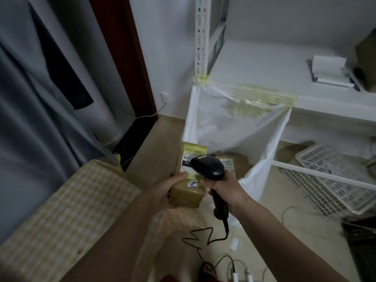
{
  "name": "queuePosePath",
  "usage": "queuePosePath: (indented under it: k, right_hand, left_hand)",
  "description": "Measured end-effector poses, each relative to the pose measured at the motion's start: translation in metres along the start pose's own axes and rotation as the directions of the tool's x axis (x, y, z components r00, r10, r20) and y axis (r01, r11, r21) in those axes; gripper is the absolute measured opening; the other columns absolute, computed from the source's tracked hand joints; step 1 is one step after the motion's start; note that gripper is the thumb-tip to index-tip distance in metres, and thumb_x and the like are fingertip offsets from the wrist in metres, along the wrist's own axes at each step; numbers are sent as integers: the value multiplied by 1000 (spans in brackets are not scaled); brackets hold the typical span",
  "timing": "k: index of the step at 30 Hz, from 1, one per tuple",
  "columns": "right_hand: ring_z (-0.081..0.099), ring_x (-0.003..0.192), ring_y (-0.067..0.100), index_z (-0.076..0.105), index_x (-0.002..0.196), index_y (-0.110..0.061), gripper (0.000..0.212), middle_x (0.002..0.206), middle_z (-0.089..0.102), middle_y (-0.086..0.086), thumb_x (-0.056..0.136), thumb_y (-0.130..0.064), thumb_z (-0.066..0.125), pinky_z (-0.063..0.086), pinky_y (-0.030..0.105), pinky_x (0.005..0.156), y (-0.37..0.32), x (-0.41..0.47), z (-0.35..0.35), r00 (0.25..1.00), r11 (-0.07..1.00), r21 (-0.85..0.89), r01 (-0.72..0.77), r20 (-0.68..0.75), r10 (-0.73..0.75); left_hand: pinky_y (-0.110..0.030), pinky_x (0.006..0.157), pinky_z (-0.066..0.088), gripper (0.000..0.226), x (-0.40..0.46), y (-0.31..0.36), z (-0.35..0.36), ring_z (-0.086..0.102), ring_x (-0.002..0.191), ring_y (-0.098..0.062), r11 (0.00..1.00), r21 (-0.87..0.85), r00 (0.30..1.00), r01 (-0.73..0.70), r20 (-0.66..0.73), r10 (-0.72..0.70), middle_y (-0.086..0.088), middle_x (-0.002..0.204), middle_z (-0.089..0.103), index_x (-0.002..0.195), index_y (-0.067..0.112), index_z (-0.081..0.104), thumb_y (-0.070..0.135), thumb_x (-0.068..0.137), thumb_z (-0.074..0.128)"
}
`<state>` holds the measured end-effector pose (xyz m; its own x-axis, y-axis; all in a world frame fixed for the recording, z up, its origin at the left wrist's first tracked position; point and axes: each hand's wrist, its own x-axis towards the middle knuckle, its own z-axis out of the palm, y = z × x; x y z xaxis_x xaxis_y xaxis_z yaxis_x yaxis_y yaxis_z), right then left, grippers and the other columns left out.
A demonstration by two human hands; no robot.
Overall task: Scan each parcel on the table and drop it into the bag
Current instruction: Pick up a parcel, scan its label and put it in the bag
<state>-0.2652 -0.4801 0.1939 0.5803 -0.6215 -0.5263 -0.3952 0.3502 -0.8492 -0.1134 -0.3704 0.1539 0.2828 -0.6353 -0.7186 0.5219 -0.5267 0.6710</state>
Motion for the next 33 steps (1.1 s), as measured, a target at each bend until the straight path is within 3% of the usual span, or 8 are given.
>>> queuePosePath:
  k: [6,12,16,19,22,28,30,33]
  right_hand:
    - [54,73,22,66,91,-16,18,85,62,13,78,-7,75,47,33,69,1,21,-38,997,990,137,-36,-63,45]
    - [59,70,24,65,94,2,14,78,62,15,81,3,67,47,28,65,-7,59,-92,947,952,304,-23,-298,118]
    - [57,77,30,65,81,-3,8,74,61,12,79,5,65,46,36,71,-11,91,-124,880,933,360,-10,-441,180]
    - [57,80,32,64,78,-3,10,73,62,14,80,6,64,45,38,71,-9,115,-138,841,917,398,1,-496,214]
    - [59,81,33,64,80,-3,10,79,63,17,80,7,63,46,36,69,-3,134,-144,831,899,438,8,-503,238]
    - [58,78,31,63,79,-3,9,85,60,21,82,6,63,46,34,70,11,156,-143,811,877,480,-34,-500,305]
    - [59,76,29,62,83,-2,8,85,59,20,82,5,63,47,32,67,15,160,-144,808,864,503,-39,-492,323]
    - [60,80,30,63,89,-2,10,85,61,19,82,4,63,48,33,68,19,165,-146,800,858,512,-42,-497,336]
  left_hand:
    - [-48,80,58,69,52,28,28,72,93,-31,995,69,994,66,83,-72,-11,105,74,123,18,60,30,60,87]
    - [-48,88,55,89,137,62,60,67,100,-27,980,199,999,25,-32,-19,-3,113,69,129,28,50,45,51,90]
    - [-40,87,52,77,189,80,74,57,108,-25,956,293,997,25,-72,-4,0,123,56,130,26,41,38,66,84]
    - [-49,91,53,110,235,76,78,52,117,-30,893,439,985,99,-169,-26,-5,134,50,136,30,39,50,37,84]
    - [-49,100,46,117,264,64,88,40,127,-34,822,535,967,197,-243,-74,-12,140,35,146,31,28,48,42,79]
    - [-43,106,41,108,288,55,128,38,132,-28,721,692,998,7,36,-44,-3,146,34,152,32,20,36,65,83]
    - [-42,108,37,110,292,56,135,31,137,-28,571,812,983,-123,180,-44,-1,152,27,153,34,16,34,65,82]
    - [-45,112,26,110,300,51,130,14,143,-30,160,928,940,-336,341,0,0,157,12,153,37,7,42,70,79]
